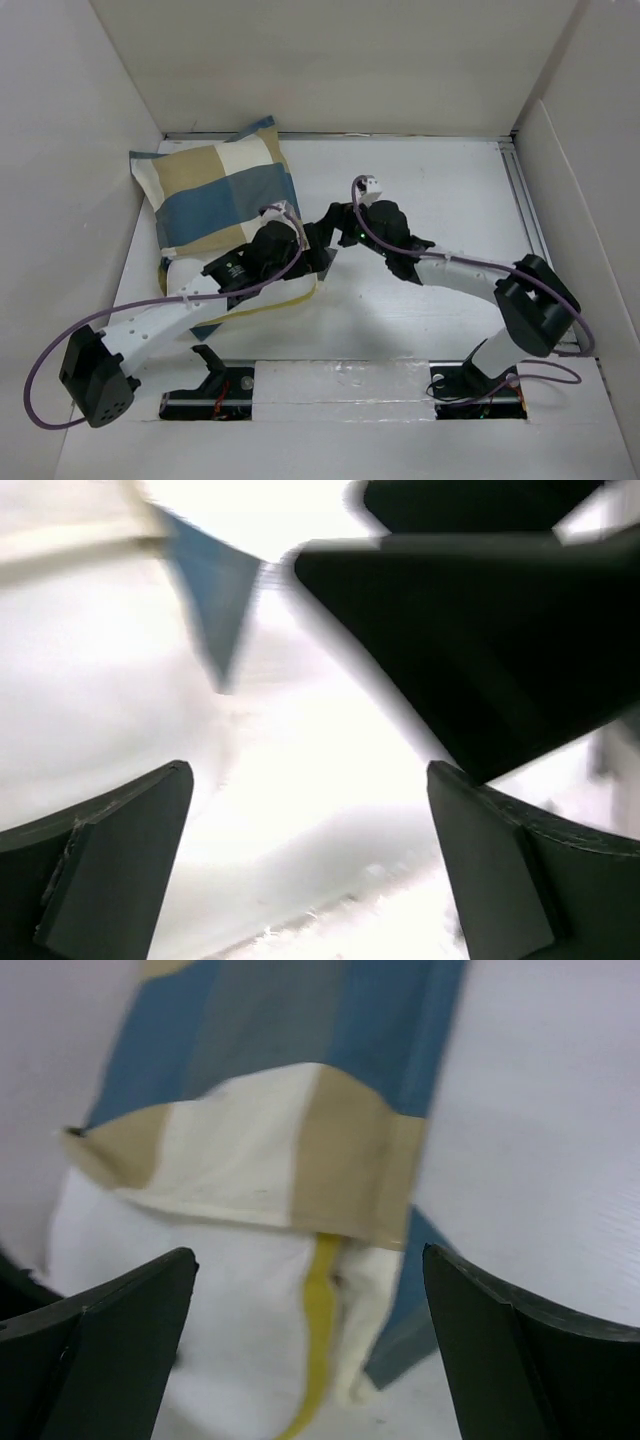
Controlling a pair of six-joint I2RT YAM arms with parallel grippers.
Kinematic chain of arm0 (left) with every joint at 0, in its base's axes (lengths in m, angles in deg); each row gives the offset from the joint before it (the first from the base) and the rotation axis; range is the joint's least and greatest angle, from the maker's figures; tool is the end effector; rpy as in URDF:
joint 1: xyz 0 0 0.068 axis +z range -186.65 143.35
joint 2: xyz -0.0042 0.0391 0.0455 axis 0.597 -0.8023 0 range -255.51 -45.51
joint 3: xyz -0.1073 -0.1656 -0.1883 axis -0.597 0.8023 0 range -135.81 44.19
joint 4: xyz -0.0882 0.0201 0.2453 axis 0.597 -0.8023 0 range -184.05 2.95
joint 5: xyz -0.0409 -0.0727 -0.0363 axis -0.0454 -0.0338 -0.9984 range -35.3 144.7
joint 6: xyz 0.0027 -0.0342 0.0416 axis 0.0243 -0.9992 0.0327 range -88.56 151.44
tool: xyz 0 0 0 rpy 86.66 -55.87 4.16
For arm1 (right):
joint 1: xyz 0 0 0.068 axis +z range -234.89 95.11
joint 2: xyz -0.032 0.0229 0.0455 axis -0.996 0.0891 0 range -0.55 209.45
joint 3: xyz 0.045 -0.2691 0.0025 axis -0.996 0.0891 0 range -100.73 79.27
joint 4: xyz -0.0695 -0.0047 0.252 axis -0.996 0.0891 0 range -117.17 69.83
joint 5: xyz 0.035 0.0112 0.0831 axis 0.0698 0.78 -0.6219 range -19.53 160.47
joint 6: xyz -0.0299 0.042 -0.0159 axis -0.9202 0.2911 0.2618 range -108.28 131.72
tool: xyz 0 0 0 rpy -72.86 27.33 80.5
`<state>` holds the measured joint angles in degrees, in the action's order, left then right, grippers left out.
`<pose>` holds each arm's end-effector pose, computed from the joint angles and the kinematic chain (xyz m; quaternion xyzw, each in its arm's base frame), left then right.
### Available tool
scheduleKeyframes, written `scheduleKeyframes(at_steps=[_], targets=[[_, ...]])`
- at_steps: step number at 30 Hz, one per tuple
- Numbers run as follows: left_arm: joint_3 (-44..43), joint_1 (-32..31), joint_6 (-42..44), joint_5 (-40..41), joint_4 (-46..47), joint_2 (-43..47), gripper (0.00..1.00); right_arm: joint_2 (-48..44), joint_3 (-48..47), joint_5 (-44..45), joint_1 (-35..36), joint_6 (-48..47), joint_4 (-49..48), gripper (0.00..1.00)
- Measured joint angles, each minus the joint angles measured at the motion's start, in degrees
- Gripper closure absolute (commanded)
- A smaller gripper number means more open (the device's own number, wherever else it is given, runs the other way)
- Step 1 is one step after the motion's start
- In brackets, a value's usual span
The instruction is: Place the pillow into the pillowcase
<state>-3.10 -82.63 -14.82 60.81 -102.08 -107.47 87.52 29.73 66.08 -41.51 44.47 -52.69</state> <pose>0.1717 -0.1723 0.2883 -0.0289 0.8634 -0.3296 0.3809 0.2501 0.2401 0.2470 -0.0961 0.7766 0.4070 0.4712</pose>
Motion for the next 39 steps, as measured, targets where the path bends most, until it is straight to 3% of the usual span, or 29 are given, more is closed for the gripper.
scheduleKeyframes(at_steps=[5, 11, 22, 24, 26, 27, 34, 39], targets=[[2.67, 2.78, -1.75, 12.24, -8.76, -2.27, 0.00, 8.02, -1.92, 2.86, -6.05, -2.01, 3.96, 0.00], [2.67, -1.44, -5.70, 19.63, -14.16, -5.27, 0.00, 13.38, -0.33, -2.82, -7.26, -5.79, 2.12, 0.00], [-6.97, -2.71, -14.03, 28.59, -22.47, -26.36, 0.01, 13.66, -0.52, -12.31, -5.33, -13.57, -5.66, 0.00], [-8.72, -2.80, -13.94, 29.57, -23.23, -30.36, 0.09, 13.11, 0.07, -13.05, -5.92, -13.77, -6.49, 0.00], [-9.53, -2.82, -13.16, 30.01, -22.64, -33.44, 0.85, 12.00, 1.01, -13.64, -6.71, -13.94, -7.15, 0.00], [-9.44, -2.82, -12.55, 30.14, -21.94, -34.32, 1.00, 11.56, 1.29, -13.84, -7.10, -13.94, -7.34, 0.00], [-8.68, -3.82, -11.04, 31.39, -21.75, -31.71, 1.00, 10.25, 2.91, -14.73, -9.44, -14.40, -9.90, 0.00], [-11.02, -3.87, -11.82, 30.18, -27.50, -22.05, 1.00, 9.62, 7.23, -14.67, -9.29, -14.97, -13.77, 0.00]])
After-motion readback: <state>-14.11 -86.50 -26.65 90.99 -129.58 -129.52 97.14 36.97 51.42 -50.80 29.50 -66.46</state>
